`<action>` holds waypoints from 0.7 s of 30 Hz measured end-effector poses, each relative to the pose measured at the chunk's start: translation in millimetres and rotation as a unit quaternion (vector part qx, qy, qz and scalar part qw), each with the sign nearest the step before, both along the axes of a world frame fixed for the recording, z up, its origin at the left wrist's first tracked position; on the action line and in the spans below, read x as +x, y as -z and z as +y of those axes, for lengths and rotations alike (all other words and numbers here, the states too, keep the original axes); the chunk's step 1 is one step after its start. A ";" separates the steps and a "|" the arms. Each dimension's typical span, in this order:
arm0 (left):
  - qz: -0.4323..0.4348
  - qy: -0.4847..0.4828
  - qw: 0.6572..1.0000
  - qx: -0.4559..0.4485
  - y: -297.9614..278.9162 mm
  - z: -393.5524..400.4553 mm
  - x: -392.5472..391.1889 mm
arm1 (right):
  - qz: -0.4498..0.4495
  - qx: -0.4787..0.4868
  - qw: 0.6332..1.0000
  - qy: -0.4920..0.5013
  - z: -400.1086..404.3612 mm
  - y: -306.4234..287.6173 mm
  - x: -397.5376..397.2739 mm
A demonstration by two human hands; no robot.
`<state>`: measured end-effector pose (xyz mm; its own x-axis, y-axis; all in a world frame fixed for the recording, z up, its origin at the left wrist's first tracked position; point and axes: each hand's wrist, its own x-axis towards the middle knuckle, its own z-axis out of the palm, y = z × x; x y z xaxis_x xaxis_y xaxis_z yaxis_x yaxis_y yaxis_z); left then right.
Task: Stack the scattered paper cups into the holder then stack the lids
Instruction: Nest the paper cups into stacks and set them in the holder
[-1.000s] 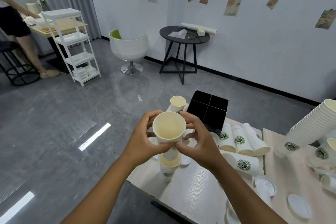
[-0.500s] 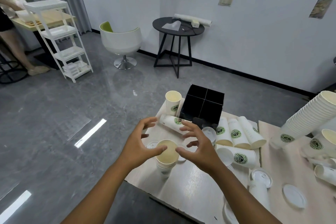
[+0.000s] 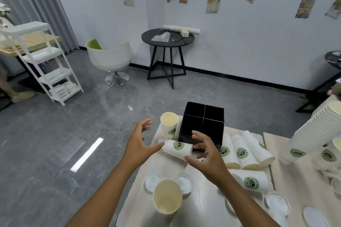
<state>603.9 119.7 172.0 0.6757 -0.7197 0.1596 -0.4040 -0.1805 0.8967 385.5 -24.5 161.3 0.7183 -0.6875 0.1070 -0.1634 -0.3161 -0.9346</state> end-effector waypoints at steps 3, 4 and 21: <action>-0.012 0.003 1.000 0.015 16.5 -33.5 21.8 | 0.017 0.012 1.000 0.015 -17.7 17.1 10.7; -0.016 0.004 1.000 0.021 24.2 -44.2 29.2 | 0.025 0.016 0.999 0.019 -22.3 26.8 13.3; -0.047 0.052 0.995 0.078 113.6 -141.5 95.5 | 0.074 0.126 0.983 0.110 -52.0 160.9 48.3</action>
<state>699.5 -21.8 58.4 0.5845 -0.8054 0.0986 -0.5076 -0.2682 0.8188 433.8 -76.6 0.5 0.5442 -0.8190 -0.1820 -0.3424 -0.0187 -0.9394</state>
